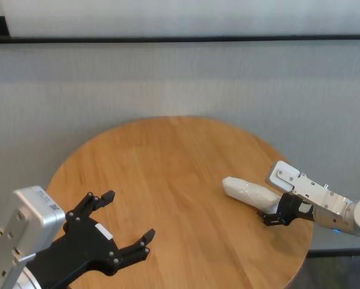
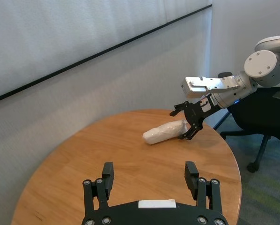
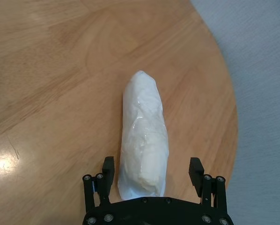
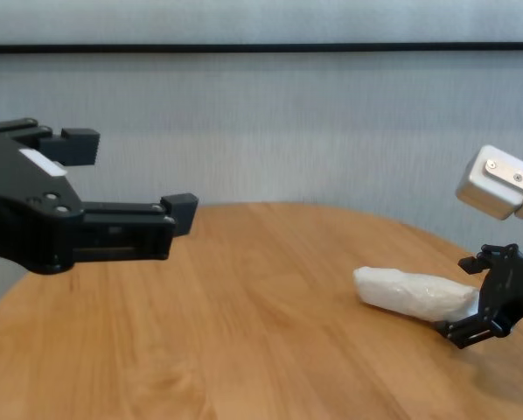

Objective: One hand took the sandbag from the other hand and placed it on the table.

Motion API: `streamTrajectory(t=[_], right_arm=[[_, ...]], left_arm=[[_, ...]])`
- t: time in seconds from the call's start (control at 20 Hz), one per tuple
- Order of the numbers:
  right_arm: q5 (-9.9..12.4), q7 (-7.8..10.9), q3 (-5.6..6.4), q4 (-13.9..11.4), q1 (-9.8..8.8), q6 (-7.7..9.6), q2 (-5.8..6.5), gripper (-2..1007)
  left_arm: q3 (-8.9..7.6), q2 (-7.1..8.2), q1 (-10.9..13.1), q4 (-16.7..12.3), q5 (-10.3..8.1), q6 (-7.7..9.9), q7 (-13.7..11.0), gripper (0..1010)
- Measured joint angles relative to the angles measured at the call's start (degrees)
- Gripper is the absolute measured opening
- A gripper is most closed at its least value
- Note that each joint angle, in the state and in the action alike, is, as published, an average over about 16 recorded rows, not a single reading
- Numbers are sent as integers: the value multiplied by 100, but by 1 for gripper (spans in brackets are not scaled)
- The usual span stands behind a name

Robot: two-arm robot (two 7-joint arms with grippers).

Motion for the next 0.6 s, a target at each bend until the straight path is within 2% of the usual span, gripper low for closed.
streamTrajectory(t=[0.35, 0.6], right_arm=[[101, 76, 2, -95, -16, -76, 54, 1003], [273, 156, 19, -279, -66, -170, 136, 1003]], left_arm=[[0, 0, 0, 0, 0, 0, 0, 1000], [0, 0, 0, 0, 0, 0, 0, 1000]])
